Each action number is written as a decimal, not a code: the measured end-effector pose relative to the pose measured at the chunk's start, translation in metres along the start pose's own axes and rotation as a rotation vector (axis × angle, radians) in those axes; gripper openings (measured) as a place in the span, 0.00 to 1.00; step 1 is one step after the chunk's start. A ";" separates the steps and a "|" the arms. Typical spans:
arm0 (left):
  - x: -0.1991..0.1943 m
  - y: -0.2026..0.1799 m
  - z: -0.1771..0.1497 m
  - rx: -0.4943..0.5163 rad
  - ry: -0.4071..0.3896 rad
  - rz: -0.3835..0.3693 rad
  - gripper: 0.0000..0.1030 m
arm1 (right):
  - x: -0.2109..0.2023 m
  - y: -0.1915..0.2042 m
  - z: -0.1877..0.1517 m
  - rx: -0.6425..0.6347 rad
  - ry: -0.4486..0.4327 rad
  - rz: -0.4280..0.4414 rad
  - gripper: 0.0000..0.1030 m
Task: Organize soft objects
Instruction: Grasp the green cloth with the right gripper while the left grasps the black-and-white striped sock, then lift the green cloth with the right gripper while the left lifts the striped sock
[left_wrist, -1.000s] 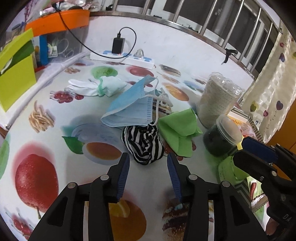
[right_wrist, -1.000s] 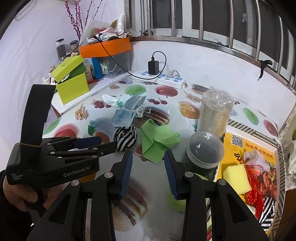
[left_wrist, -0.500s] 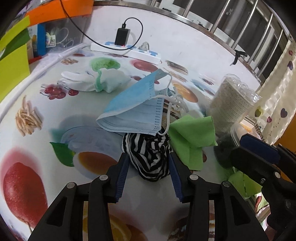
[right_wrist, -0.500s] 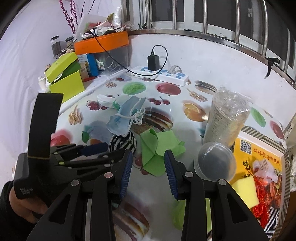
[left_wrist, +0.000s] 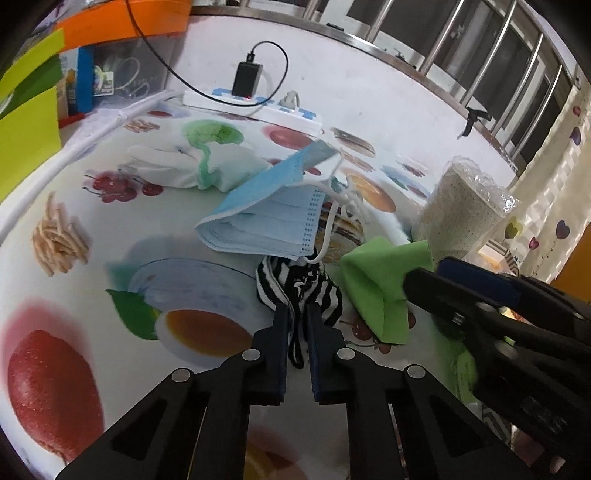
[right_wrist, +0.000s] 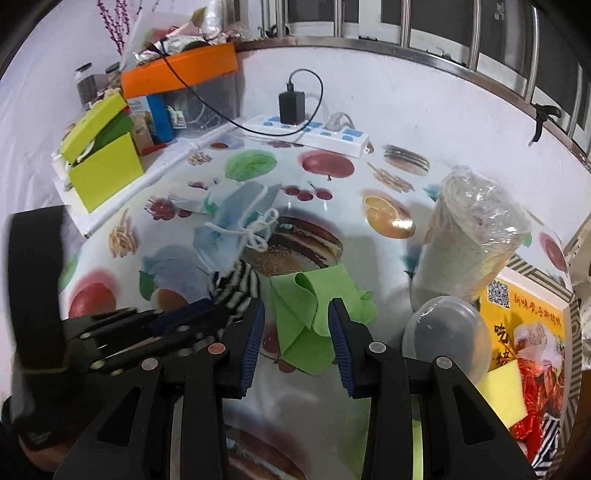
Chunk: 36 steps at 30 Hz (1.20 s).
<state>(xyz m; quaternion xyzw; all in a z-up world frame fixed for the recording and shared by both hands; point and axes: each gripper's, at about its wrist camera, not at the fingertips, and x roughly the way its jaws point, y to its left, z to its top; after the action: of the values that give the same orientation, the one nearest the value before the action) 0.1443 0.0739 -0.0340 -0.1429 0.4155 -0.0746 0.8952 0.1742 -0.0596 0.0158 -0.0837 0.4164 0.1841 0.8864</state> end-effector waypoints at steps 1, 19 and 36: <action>-0.002 0.002 0.000 -0.003 -0.002 -0.002 0.09 | 0.003 0.001 0.001 0.007 0.006 -0.006 0.36; -0.022 0.022 -0.016 -0.019 0.006 -0.030 0.10 | 0.057 0.002 -0.002 0.071 0.117 -0.035 0.18; 0.001 0.011 0.000 -0.032 0.008 -0.047 0.46 | 0.035 0.003 -0.026 0.084 0.133 0.086 0.07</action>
<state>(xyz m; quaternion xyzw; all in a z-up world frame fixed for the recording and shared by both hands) 0.1452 0.0835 -0.0385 -0.1667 0.4165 -0.0895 0.8892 0.1754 -0.0559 -0.0282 -0.0404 0.4848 0.1984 0.8509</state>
